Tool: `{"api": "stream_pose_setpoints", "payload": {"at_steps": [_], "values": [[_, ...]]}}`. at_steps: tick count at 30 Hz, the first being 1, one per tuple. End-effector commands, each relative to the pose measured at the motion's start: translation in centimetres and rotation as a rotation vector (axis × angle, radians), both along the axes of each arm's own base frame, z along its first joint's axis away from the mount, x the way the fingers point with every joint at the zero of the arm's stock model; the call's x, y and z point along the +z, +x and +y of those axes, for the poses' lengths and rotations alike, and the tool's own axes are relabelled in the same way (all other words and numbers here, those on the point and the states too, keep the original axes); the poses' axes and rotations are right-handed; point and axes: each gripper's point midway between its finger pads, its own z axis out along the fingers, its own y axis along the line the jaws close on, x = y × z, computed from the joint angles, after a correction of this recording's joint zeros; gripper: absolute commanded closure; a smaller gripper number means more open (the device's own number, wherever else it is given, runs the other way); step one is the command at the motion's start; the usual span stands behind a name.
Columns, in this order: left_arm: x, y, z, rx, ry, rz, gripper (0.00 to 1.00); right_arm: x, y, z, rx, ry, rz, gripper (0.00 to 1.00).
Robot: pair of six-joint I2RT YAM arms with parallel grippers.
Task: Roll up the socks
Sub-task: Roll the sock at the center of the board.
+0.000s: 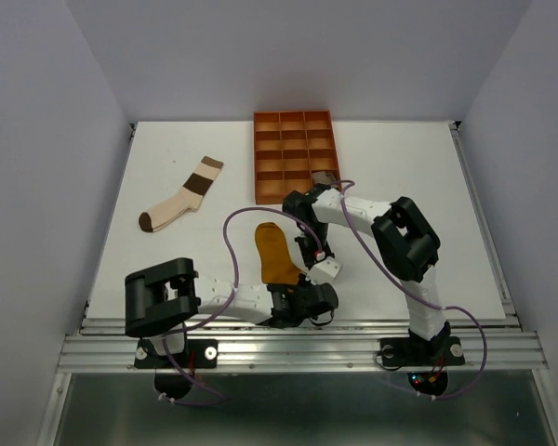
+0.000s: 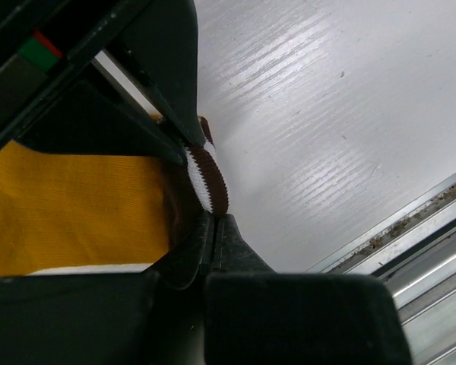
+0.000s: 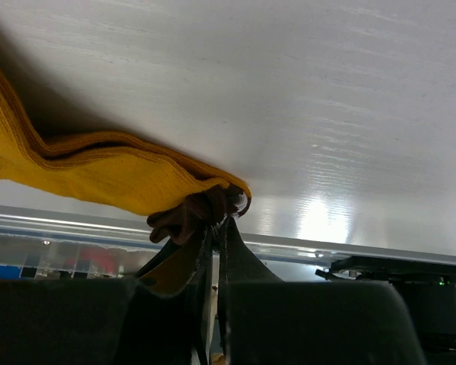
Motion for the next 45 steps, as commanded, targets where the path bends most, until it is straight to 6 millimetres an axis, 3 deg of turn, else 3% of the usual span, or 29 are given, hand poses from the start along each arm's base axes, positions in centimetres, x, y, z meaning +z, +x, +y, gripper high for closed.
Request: {"api": "stream_pose_setpoints", "payload": {"at_steps": [1, 2, 8, 10, 12, 17, 20, 31, 40, 45], "values": [[0.0, 0.6, -0.3, 0.047, 0.017, -0.013, 1.0, 1.2, 0.4, 0.8, -0.005, 0.061, -0.028, 0.93], [-0.4, 0.5, 0.1, 0.059, 0.038, -0.004, 1.0, 1.3, 0.4, 0.8, -0.005, 0.064, -0.029, 0.92], [-1.3, 0.6, 0.5, 0.084, -0.003, 0.119, 1.0, 2.3, 1.8, 1.2, -0.008, 0.099, -0.126, 0.59], [-1.7, 1.6, 1.2, 0.115, -0.057, 0.176, 1.0, 3.1, 2.8, 1.8, -0.016, 0.134, -0.187, 0.56], [-1.6, 1.1, 1.2, 0.084, -0.141, 0.264, 1.0, 3.6, 3.6, 2.6, -0.032, 0.175, -0.235, 0.52], [0.1, 1.2, 1.6, 0.041, -0.308, 0.369, 1.0, 4.7, 5.2, 2.8, -0.108, 0.235, -0.339, 0.5], [0.2, 1.2, 2.1, 0.04, -0.344, 0.406, 1.0, 5.5, 6.4, 2.6, -0.144, 0.256, -0.413, 0.5], [-0.5, 1.5, 3.5, 0.089, -0.414, 0.515, 1.0, 5.7, 7.5, -0.1, -0.274, 0.22, -0.539, 0.48], [2.8, 1.7, 3.1, 0.048, -0.57, 0.557, 1.0, 5.5, 5.1, -0.4, -0.313, 0.315, -0.521, 0.48], [3.4, 1.6, 3.3, 0.068, -0.61, 0.596, 1.0, 5.8, 4.5, 1.5, -0.339, 0.479, -0.516, 0.48]]}}
